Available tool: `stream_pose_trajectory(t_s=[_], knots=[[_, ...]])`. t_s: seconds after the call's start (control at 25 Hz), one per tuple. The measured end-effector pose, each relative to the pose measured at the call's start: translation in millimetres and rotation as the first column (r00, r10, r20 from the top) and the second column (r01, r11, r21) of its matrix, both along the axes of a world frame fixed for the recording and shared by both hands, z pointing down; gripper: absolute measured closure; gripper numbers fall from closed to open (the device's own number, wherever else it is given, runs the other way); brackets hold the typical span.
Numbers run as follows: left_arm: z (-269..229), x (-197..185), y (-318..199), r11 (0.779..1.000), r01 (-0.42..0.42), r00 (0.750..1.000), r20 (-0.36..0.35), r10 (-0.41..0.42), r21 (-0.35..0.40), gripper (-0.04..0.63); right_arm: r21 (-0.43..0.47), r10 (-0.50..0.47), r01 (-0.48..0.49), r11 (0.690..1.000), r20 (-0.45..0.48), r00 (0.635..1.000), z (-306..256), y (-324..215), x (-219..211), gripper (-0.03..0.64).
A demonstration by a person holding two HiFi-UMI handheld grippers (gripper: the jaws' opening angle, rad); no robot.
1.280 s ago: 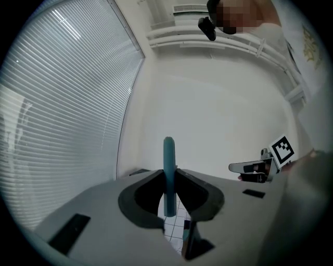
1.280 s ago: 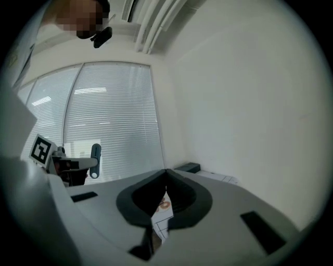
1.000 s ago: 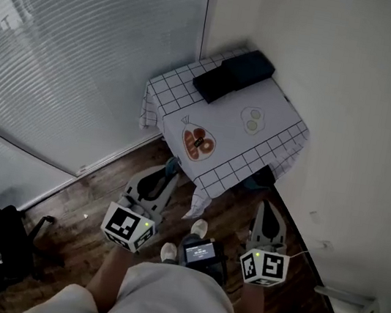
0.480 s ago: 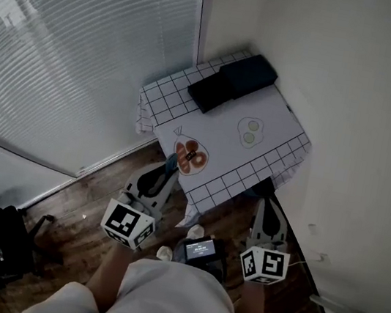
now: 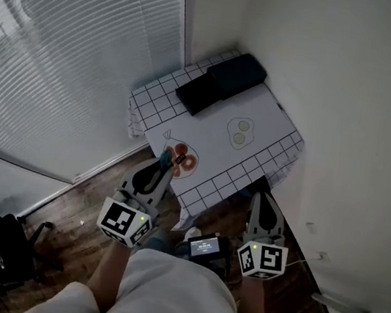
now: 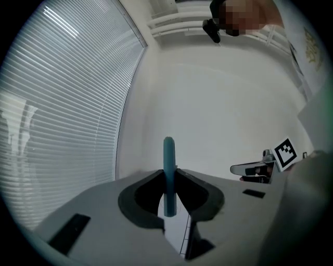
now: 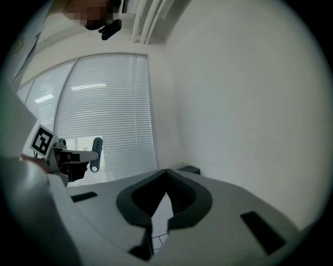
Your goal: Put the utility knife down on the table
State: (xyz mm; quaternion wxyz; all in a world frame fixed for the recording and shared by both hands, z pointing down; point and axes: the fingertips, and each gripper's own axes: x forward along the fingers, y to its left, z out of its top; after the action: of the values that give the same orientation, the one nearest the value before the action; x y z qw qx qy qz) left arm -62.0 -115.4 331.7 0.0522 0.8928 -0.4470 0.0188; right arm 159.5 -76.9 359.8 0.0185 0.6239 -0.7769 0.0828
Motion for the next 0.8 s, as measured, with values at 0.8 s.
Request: stream_pose_trajectory(t_s=[0.8], knots=[[9,-15,-45,0.995,-0.093,0.996,0.001,0.093,-0.042,0.520,-0.034,0.100,-0.100,0.994,0.005,0.995,3,-27,-25,0.609]])
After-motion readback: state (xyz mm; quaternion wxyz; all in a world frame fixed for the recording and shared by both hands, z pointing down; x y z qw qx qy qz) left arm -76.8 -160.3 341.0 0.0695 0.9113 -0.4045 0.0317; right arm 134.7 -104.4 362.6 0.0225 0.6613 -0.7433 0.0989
